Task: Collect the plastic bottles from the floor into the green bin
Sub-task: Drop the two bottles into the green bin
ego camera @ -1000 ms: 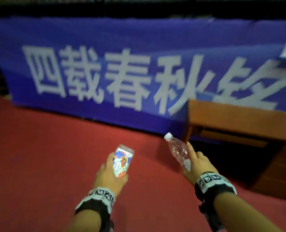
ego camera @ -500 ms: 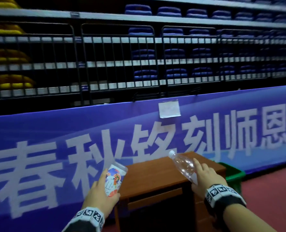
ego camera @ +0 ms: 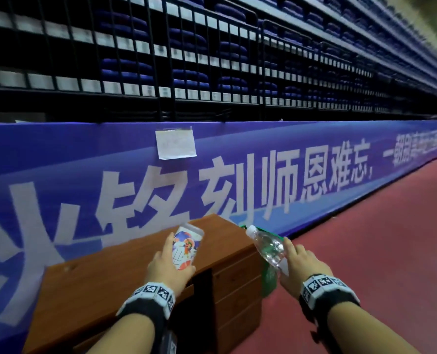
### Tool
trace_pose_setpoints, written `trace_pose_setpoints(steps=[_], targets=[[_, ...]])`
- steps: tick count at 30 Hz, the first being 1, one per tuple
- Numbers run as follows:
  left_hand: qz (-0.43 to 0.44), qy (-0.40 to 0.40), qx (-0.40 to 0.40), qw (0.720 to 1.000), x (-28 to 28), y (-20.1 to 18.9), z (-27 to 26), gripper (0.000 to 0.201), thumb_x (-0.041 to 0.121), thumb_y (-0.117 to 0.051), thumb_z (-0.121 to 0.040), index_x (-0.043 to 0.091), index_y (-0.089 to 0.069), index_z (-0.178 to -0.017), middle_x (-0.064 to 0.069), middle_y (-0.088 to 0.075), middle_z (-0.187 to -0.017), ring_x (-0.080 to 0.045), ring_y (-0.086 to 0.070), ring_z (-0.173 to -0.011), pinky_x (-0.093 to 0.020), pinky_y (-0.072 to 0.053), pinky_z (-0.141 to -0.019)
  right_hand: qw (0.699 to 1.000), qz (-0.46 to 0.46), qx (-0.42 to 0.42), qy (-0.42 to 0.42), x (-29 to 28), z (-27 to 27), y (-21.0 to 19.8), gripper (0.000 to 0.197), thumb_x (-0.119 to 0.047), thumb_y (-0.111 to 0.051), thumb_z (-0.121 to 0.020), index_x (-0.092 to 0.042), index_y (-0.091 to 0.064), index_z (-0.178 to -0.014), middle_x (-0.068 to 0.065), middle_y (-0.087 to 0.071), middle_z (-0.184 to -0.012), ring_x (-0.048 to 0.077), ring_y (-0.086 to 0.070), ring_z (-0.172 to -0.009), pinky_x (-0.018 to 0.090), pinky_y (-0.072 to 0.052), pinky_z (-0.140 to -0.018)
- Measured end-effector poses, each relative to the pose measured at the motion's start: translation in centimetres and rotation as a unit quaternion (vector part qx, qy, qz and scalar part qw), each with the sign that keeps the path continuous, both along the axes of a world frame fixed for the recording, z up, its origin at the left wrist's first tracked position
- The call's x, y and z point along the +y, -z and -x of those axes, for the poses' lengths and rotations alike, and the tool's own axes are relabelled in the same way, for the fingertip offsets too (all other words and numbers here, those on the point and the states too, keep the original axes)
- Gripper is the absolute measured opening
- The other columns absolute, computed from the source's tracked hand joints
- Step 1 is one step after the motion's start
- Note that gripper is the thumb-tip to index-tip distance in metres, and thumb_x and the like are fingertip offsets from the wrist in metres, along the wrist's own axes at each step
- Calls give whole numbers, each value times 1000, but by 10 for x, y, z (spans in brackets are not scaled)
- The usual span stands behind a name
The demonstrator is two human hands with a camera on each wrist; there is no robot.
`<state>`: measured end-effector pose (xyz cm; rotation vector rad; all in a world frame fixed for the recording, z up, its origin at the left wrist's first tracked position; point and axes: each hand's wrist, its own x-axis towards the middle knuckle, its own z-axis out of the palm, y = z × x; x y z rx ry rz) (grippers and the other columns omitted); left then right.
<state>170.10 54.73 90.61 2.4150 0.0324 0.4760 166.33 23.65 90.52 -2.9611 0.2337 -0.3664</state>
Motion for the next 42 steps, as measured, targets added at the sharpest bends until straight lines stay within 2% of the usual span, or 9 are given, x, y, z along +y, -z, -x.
trace_pose_setpoints(steps=[4,7,10,15,21,26,31,35,42], targets=[[3,11,16,1000,-10,17,-89,102,42,-80,-69,38,-17,-149,-4,-56,-112,-25,-61,-98,-40,-56,-83,1000,16,17,16,4,-69,8,86,-39,-55,-89,-23,-2,-156,2,-36,-147,24,-43,-130,41,-46,-98],[-1,25,22,999,-15,20,-167,103,44,-80,-70,30,-17,-150,-5,-56,-117,-25,-59,-102,-41,-56,-84,999,17,12,27,10,-132,8,83,-36,-56,-89,-25,-6,-153,3,-41,-141,25,-47,-125,42,-49,-95],[-1,46,23,999,-21,11,-251,104,44,-80,-71,20,-17,-151,-8,-54,-127,-26,-58,-110,-43,-55,-89,999,12,7,51,14,-200,3,82,-38,-58,-90,-25,-6,-153,3,-41,-141,24,-48,-124,41,-50,-93],[-12,90,28,995,-40,-11,-387,103,43,-78,-75,16,-14,-152,-10,-49,-134,-28,-56,-115,-43,-53,-92,993,-25,-7,117,10,-305,-10,82,-45,-55,-89,-26,-8,-153,1,-42,-141,24,-48,-125,41,-47,-95],[-62,151,75,984,-103,30,-492,98,44,-79,-73,16,-20,-146,-11,-54,-123,-30,-59,-107,-43,-54,-89,976,-29,60,206,-49,-373,40,86,-46,-56,-87,-28,-5,-154,1,-40,-143,25,-49,-125,40,-48,-93],[-106,194,100,970,-180,51,-579,77,44,-78,-74,16,-36,-132,-7,-55,-117,-25,-60,-103,-38,-55,-85,965,-45,56,253,-124,-452,56,84,-45,-55,-85,-28,-9,-153,0,-42,-141,24,-50,-123,42,-50,-94],[-94,182,107,973,-251,50,-684,74,43,-78,-72,17,-39,-129,-5,-55,-113,-24,-61,-94,-36,-57,-79,973,-38,42,222,-201,-571,50,83,-43,-56,-86,-27,-9,-153,1,-43,-141,25,-51,-122,42,-49,-93],[-67,134,127,981,-291,53,-767,75,42,-79,-71,16,-40,-129,-7,-56,-112,-26,-61,-96,-39,-56,-83,980,-44,40,188,-248,-673,44,83,-41,-57,-85,-27,-10,-153,2,-44,-141,25,-52,-120,42,-49,-92],[-25,66,174,982,-315,97,-885,71,38,-80,-69,13,-43,-123,-12,-60,-113,-32,-62,-98,-36,-53,-82,985,-22,115,124,-277,-824,86,89,-42,-62,-82,-27,-10,-152,2,-43,-140,26,-51,-121,44,-49,-94]])
